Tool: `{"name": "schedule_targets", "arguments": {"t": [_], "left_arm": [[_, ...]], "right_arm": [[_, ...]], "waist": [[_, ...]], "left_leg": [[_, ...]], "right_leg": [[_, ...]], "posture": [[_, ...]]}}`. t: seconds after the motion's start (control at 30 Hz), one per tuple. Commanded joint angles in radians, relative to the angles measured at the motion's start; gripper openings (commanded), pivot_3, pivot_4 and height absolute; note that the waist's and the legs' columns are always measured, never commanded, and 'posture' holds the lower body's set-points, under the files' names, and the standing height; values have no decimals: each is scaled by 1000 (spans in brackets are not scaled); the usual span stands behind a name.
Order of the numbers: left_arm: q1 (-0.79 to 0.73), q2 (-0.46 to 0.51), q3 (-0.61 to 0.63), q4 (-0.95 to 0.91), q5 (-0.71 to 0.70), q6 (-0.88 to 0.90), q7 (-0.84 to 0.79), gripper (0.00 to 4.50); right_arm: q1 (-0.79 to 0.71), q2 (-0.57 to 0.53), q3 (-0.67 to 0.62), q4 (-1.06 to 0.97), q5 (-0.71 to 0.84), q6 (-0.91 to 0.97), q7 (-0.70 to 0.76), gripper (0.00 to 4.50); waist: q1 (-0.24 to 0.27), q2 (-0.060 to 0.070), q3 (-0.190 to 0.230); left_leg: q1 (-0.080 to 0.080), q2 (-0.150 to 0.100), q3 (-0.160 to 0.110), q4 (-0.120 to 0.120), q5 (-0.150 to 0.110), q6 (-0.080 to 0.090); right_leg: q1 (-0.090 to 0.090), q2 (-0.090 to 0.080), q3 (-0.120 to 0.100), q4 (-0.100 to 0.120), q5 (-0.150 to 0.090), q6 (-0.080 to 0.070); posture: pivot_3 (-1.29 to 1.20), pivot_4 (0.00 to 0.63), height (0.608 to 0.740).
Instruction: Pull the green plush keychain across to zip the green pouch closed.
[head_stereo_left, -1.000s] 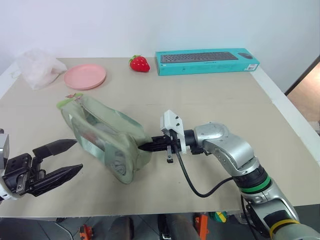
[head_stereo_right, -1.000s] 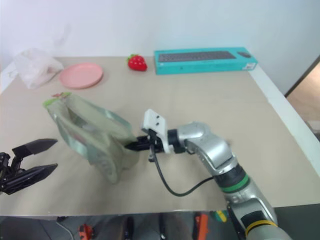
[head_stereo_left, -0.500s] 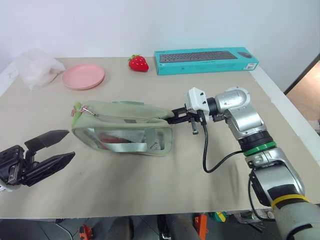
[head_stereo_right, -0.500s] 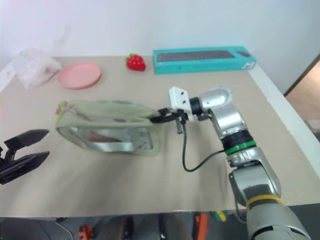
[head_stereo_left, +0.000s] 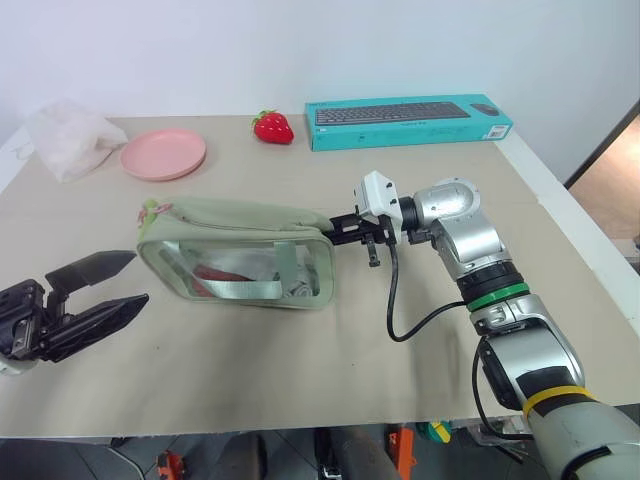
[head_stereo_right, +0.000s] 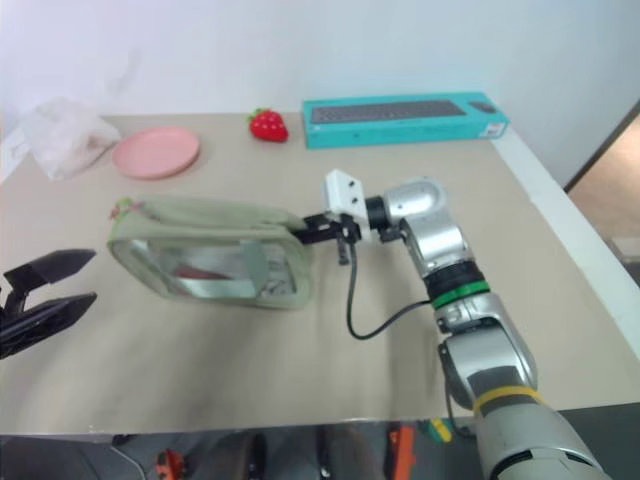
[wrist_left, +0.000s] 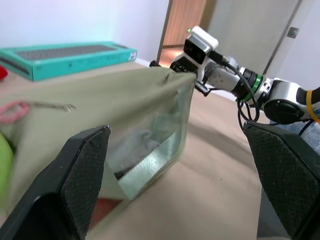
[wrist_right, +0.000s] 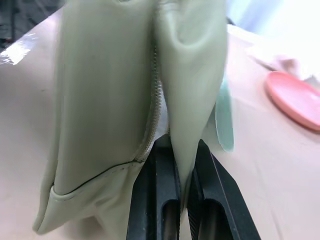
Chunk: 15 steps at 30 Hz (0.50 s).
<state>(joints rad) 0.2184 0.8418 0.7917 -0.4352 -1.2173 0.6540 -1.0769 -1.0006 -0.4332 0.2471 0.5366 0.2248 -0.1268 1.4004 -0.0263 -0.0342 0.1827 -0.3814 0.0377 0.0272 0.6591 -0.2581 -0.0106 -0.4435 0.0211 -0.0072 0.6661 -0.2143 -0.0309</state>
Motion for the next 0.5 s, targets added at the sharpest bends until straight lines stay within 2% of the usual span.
{"name": "schedule_targets", "arguments": {"t": [0.03,0.23,0.5], "left_arm": [[-43,24,-9,16,-12,4,4,4447],[-68,24,-32,20,-7,12,8,4447],[-75,26,-32,17,-9,16,13,4447]], "right_arm": [[-1,-15,-75,-84,47,32,-26,354],[62,-56,-42,-135,16,83,5,354],[72,-37,-49,-141,23,74,5,354]], "waist": [[0,0,0],[3,0,0],[3,0,0]], "left_leg": [[0,0,0,0,0,0],[0,1,0,0,0,0],[0,-1,1,0,0,0]], "right_leg": [[0,0,0,0,0,0],[0,0,1,0,0,-1],[0,-1,1,0,0,0]], "posture": [[0,150,740],[0,150,740],[0,150,740]]}}
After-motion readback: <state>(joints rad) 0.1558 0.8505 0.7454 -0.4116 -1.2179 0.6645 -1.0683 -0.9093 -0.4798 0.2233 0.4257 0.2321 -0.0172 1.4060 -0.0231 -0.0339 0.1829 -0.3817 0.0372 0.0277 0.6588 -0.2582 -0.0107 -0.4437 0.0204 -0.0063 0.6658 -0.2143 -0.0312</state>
